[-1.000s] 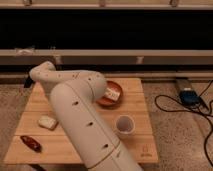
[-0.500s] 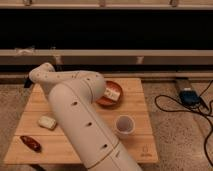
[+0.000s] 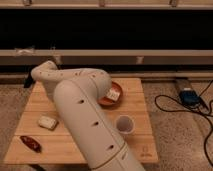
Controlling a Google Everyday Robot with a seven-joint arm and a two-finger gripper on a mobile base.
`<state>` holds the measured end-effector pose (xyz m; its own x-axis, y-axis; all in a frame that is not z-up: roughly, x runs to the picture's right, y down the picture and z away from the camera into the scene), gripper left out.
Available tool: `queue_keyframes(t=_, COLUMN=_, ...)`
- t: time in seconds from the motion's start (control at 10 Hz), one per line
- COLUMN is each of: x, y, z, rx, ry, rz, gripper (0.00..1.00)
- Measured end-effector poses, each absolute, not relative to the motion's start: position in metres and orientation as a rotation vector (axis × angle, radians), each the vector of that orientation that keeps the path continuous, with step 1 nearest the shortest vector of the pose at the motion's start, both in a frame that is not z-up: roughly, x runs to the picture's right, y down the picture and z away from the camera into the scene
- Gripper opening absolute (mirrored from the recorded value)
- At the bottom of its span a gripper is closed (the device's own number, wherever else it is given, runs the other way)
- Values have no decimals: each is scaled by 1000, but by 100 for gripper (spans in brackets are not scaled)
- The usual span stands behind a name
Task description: Place the eraser in the ceramic cup
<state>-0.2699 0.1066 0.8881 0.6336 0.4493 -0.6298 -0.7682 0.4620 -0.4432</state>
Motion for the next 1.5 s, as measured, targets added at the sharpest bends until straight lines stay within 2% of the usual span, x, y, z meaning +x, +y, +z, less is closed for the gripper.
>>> queue_keyframes(t=0.3, x=-261, y=76, z=858, rx=-766, ry=389, rz=845, gripper=0)
queue_keyframes(t=0.9, x=-234, y=5, z=741, rx=-674, ry=153, rz=941, gripper=0)
queue_keyframes(t=1.2, x=-195, y=5, z=706, rx=-640, ry=77, rz=999, gripper=0)
queue_keyframes(t=1.5, x=-156, y=14, z=691, rx=-636, ry=17, rz=1071, gripper=0)
